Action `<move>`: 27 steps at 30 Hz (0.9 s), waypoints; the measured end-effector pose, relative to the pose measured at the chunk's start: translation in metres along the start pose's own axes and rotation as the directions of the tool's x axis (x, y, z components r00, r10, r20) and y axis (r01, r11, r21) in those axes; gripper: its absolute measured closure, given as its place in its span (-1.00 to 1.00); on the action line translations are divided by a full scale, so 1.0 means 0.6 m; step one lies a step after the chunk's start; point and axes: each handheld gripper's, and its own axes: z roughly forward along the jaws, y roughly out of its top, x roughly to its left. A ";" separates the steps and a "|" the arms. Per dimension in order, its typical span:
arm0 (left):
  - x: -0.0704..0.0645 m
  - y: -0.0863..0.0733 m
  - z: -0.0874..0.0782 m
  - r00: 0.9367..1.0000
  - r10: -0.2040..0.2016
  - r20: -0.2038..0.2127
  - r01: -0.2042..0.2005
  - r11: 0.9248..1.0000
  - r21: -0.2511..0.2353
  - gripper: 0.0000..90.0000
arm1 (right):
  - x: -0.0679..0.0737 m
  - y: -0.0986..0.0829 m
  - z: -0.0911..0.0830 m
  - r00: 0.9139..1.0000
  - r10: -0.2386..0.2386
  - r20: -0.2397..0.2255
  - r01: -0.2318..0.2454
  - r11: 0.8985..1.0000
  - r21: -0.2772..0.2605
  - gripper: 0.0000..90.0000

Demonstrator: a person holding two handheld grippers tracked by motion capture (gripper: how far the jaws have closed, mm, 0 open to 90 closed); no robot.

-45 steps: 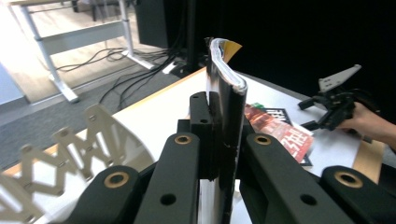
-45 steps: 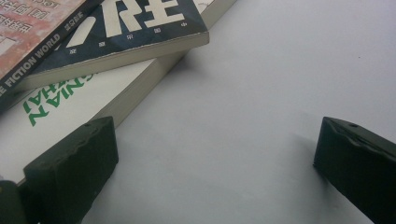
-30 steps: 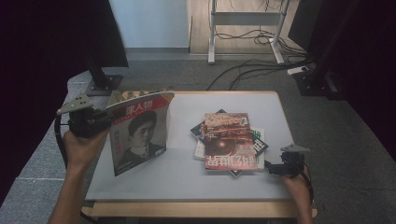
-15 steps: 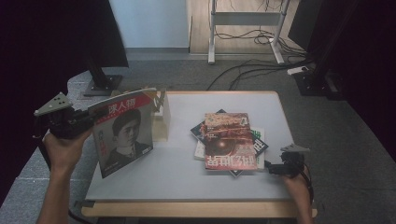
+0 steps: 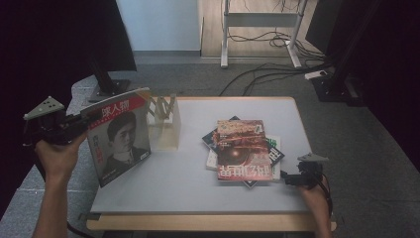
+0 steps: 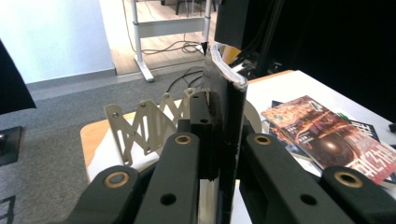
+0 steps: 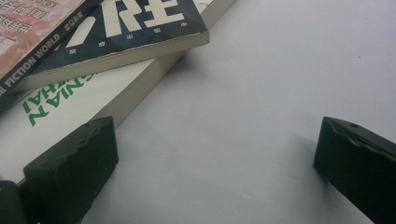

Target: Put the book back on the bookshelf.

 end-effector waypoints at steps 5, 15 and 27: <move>0.009 0.002 0.004 1.000 -0.014 -0.012 0.014 1.000 -0.001 0.93 | 0.000 0.000 0.000 1.000 0.000 0.000 0.000 1.000 0.001 -1.00; 0.025 0.003 -0.008 0.998 -0.035 -0.049 0.036 0.999 0.002 0.93 | 0.000 0.000 0.000 1.000 0.000 -0.001 0.000 1.000 0.001 -1.00; 0.041 0.010 0.034 0.994 -0.068 -0.090 0.068 0.998 -0.001 0.93 | 0.000 0.000 0.000 1.000 0.000 -0.001 0.000 1.000 0.001 -1.00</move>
